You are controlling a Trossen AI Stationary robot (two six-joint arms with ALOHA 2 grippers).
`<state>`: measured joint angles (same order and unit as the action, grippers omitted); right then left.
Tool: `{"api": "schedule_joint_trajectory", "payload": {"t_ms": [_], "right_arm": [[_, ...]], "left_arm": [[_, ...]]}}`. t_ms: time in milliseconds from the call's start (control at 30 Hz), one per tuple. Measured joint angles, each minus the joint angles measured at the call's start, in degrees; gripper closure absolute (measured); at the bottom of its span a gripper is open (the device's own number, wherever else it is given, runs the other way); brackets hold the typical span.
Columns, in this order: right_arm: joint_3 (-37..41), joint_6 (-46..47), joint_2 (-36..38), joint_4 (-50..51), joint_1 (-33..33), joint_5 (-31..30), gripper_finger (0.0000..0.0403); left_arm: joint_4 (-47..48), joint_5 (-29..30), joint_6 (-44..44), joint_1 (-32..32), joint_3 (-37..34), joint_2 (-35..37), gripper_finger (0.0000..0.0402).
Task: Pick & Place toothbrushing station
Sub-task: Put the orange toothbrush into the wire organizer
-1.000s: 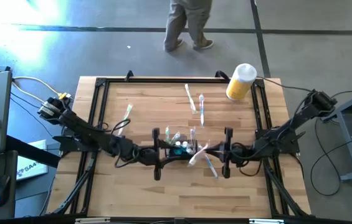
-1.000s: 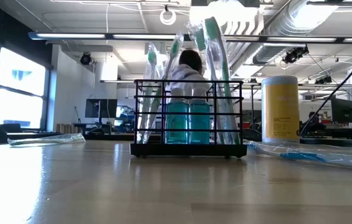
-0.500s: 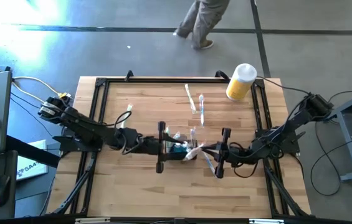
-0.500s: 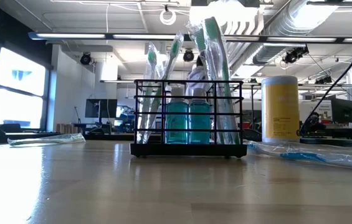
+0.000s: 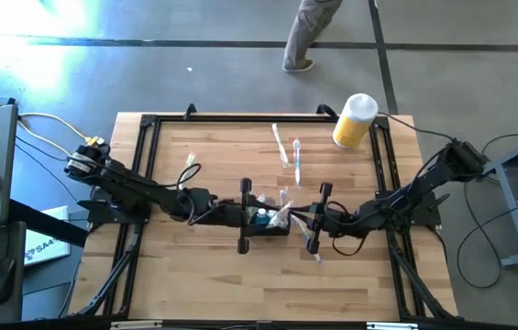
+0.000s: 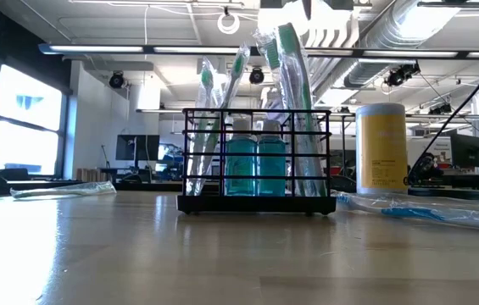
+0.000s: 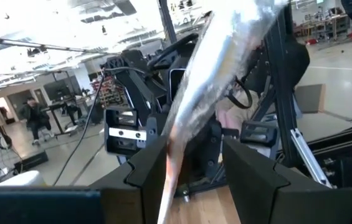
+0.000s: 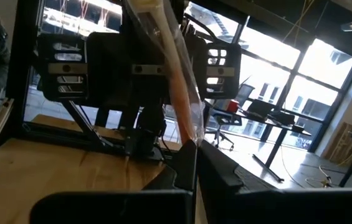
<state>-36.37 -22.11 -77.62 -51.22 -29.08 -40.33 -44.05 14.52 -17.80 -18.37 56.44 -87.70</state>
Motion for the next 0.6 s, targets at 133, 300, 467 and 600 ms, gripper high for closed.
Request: {"api": "schedule_joint_trajectory", "payload": {"t_ms": [133,300,467,600], "right_arm": [[0.0,0.0,0.0,0.1,0.0,0.0,0.0400],[0.0,-0.1,0.0,1.2,0.2,0.2,0.0400],[0.0,-0.2,0.0,2.8,1.2,2.5,0.0400],[0.0,-0.2,0.0,4.0,1.6,2.8,0.0400]], "left_arm": [[-0.1,0.1,-1.3,0.0,0.4,0.0,0.0252],[0.0,0.2,-4.5,0.0,0.8,0.0,0.0252],[0.3,1.4,-4.7,0.0,0.8,0.0,0.0260],[1.0,1.5,-5.0,0.0,0.8,0.0,0.0301]]}}
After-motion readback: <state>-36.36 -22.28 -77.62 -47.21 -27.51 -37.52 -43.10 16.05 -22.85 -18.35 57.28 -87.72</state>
